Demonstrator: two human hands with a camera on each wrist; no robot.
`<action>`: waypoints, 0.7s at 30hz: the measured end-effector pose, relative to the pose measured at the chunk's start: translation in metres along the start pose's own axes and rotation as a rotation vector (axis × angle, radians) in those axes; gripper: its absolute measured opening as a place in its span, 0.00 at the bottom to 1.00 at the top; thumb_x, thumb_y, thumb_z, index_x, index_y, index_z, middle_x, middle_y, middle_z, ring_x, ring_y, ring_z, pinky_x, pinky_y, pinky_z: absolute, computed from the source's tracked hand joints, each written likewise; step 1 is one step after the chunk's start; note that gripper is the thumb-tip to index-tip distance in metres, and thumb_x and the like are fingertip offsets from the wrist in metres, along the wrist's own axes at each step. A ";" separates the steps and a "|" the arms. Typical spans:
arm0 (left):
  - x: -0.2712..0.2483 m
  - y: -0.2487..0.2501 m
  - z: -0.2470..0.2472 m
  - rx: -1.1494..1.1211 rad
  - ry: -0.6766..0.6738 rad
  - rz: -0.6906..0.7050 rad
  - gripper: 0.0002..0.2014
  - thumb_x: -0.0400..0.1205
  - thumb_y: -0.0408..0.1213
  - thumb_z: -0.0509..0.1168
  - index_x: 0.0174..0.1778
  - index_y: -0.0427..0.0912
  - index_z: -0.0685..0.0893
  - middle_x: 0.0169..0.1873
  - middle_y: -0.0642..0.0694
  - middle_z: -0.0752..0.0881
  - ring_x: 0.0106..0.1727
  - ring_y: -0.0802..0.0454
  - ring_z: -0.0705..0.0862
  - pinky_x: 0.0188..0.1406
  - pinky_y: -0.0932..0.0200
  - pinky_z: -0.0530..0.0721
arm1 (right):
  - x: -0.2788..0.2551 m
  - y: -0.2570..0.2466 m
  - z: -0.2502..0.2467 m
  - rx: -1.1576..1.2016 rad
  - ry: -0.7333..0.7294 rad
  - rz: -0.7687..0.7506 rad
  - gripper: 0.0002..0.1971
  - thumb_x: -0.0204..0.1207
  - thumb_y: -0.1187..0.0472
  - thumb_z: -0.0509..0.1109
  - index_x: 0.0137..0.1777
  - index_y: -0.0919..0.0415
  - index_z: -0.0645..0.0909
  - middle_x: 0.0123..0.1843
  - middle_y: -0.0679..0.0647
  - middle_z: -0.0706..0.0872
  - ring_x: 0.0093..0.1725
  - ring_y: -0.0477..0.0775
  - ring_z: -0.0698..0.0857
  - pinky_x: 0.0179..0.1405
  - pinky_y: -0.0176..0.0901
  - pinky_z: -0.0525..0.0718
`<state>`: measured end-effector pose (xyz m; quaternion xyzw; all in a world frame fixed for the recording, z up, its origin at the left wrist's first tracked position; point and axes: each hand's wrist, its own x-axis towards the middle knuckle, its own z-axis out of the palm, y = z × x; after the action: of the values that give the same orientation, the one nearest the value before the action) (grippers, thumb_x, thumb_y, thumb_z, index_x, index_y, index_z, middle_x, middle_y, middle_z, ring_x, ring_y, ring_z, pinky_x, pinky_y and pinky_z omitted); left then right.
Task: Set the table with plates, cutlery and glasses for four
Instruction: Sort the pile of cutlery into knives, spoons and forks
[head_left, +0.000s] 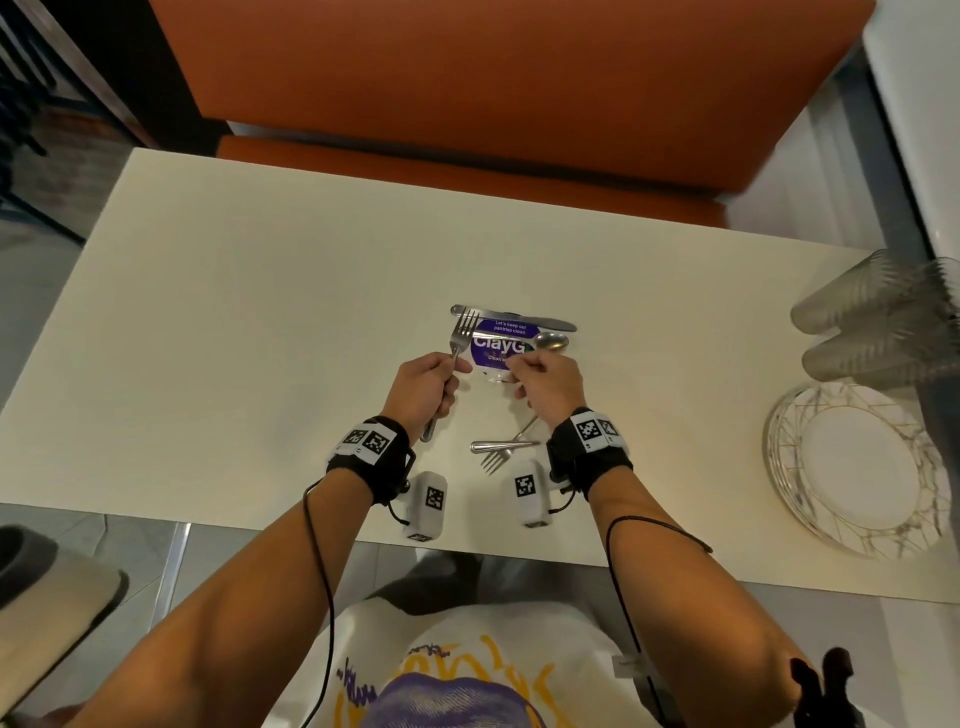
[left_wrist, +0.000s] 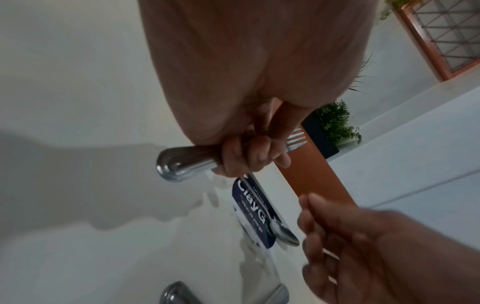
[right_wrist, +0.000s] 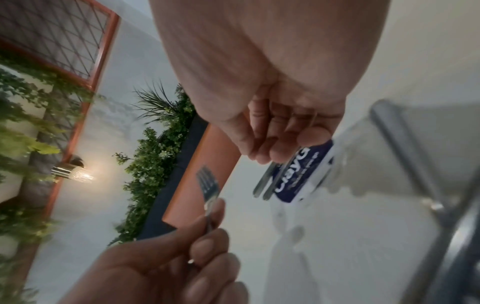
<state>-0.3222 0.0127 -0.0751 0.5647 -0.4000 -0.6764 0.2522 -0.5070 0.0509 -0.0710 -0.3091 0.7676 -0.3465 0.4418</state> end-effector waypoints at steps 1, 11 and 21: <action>0.000 -0.002 0.001 0.006 -0.001 -0.012 0.15 0.91 0.32 0.56 0.50 0.36 0.88 0.27 0.49 0.76 0.25 0.53 0.69 0.23 0.62 0.68 | -0.001 0.009 -0.004 -0.002 -0.013 0.018 0.04 0.82 0.58 0.74 0.47 0.56 0.89 0.43 0.54 0.93 0.35 0.49 0.89 0.34 0.40 0.85; 0.004 -0.021 0.019 0.086 -0.042 -0.081 0.13 0.90 0.33 0.57 0.52 0.35 0.87 0.28 0.46 0.76 0.25 0.53 0.70 0.22 0.62 0.68 | -0.022 0.081 -0.029 -0.574 -0.057 -0.186 0.11 0.73 0.66 0.78 0.52 0.50 0.91 0.47 0.47 0.84 0.51 0.53 0.81 0.57 0.48 0.82; 0.005 -0.023 0.031 0.224 -0.062 -0.047 0.10 0.89 0.34 0.63 0.53 0.37 0.90 0.35 0.45 0.84 0.29 0.54 0.77 0.25 0.64 0.74 | -0.028 0.076 -0.030 -0.899 -0.138 -0.238 0.03 0.77 0.55 0.77 0.49 0.48 0.91 0.53 0.48 0.87 0.59 0.56 0.75 0.56 0.49 0.71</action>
<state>-0.3506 0.0294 -0.0957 0.5775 -0.4673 -0.6502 0.1589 -0.5345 0.1240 -0.1078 -0.5781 0.7696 -0.0066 0.2712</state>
